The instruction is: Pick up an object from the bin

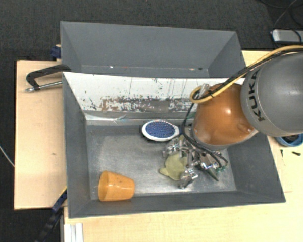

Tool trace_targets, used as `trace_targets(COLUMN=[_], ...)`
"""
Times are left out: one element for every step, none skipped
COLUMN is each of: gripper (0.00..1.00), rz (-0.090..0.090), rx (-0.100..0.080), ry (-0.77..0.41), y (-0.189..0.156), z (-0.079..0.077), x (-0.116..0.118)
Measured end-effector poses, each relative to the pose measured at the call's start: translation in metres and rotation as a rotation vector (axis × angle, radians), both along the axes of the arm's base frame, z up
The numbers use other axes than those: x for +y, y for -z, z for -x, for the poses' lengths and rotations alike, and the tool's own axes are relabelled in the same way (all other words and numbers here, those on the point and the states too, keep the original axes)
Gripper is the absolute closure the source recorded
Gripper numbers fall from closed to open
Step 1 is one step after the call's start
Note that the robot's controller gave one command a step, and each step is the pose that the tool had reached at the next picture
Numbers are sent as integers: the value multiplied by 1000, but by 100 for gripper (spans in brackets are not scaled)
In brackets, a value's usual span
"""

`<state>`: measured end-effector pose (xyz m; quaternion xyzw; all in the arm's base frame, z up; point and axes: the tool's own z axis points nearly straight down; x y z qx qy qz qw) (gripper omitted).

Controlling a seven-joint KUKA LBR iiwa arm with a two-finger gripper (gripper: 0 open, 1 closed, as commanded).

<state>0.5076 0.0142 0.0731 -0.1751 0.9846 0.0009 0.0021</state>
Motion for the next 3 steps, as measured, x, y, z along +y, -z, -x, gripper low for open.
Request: trace_targets(gripper=[100, 100, 100], rz=[0, 0, 1], rx=[-4, -8, -10], ry=[1, 1, 1], y=[-1, -62, -129], z=[-1, -4, -7], x=[0, 1, 2])
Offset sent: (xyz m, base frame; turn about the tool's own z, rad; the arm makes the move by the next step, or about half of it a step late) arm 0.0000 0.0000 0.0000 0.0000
